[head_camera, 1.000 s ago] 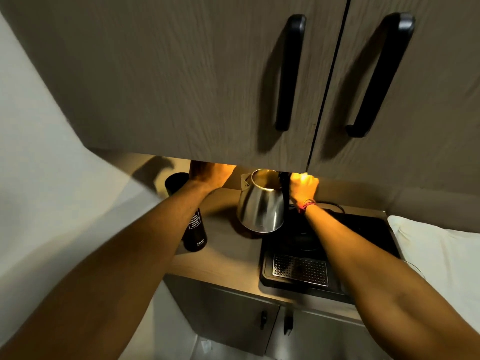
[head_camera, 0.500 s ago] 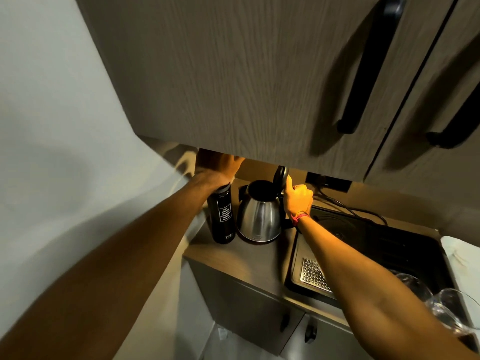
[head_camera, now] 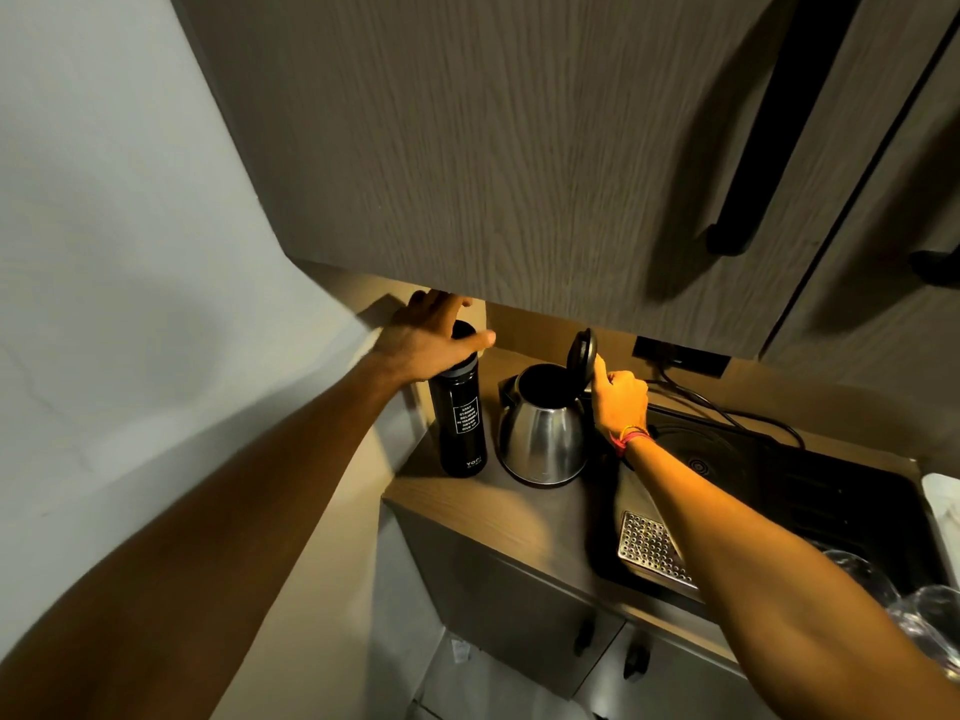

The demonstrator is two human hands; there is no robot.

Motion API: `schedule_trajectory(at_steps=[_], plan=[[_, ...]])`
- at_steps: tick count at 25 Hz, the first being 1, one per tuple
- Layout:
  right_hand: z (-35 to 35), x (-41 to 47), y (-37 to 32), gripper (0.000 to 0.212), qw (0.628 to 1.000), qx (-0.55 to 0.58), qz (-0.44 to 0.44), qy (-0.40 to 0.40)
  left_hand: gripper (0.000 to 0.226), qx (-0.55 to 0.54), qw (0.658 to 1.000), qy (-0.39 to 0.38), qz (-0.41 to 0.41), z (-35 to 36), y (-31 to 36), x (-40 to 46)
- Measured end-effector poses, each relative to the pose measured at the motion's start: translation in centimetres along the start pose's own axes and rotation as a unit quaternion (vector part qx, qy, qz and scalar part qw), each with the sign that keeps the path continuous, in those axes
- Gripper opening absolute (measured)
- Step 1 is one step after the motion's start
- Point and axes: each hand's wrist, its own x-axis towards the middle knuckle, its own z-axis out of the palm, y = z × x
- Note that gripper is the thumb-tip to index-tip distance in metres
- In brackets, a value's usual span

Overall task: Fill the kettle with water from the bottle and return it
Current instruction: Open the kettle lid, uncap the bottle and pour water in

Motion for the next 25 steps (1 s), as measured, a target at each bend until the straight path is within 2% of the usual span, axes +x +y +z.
schedule_trajectory(at_steps=[3, 6, 8, 10, 11, 13, 16, 18, 20, 22, 23, 25], plan=[[-0.6, 0.1, 0.3, 0.058, 0.999, -0.006, -0.030, -0.021, 0.066, -0.063, 0.995, -0.078, 0.009, -0.1, -1.2, 0.2], [-1.4, 0.4, 0.0, 0.052, 0.996, -0.045, -0.048, -0.056, 0.067, -0.049, 0.994, -0.101, 0.013, -0.4, -1.8, 0.4], [-1.9, 0.6, -0.3, 0.050, 0.992, -0.081, -0.059, -0.077, 0.078, 0.070, 0.995, -0.074, -0.014, -0.4, -1.3, 0.6], [-2.1, 0.6, -0.5, 0.050, 0.988, -0.108, -0.066, -0.088, 0.109, 0.179, 0.980, -0.027, -0.086, -0.7, -0.4, 0.6], [-2.1, 0.5, -0.6, 0.050, 0.986, -0.120, -0.065, -0.091, 0.117, 0.202, 0.974, -0.017, -0.100, -0.9, -0.1, 0.7], [-2.1, 0.3, -0.6, 0.049, 0.984, -0.138, -0.062, -0.095, 0.115, 0.210, 0.973, -0.055, -0.074, -1.2, 0.1, 0.9], [-2.2, 0.0, -0.3, 0.045, 0.969, -0.202, -0.074, -0.124, 0.091, 0.127, 0.986, -0.102, -0.045, -1.5, 0.1, 0.8], [-2.2, 0.2, 0.0, 0.046, 0.958, -0.238, -0.077, -0.141, 0.078, 0.068, 0.995, -0.052, -0.049, -1.0, 0.2, 0.5], [-2.3, 0.3, 0.1, 0.058, 0.946, -0.268, -0.096, -0.154, 0.079, 0.049, 0.995, 0.066, -0.052, -0.5, 0.1, -0.3], [-2.4, 0.2, 0.0, 0.063, 0.940, -0.284, -0.110, -0.155, 0.081, 0.087, 0.980, 0.179, 0.022, -0.3, -0.2, -1.2], [-2.3, 0.2, -0.1, 0.064, 0.938, -0.289, -0.111, -0.155, 0.081, 0.110, 0.970, 0.193, 0.095, 0.1, -0.5, -1.7], [-2.3, 0.2, 0.0, 0.063, 0.937, -0.289, -0.113, -0.158, 0.080, 0.150, 0.952, 0.138, 0.229, 2.7, -0.8, -3.3]])
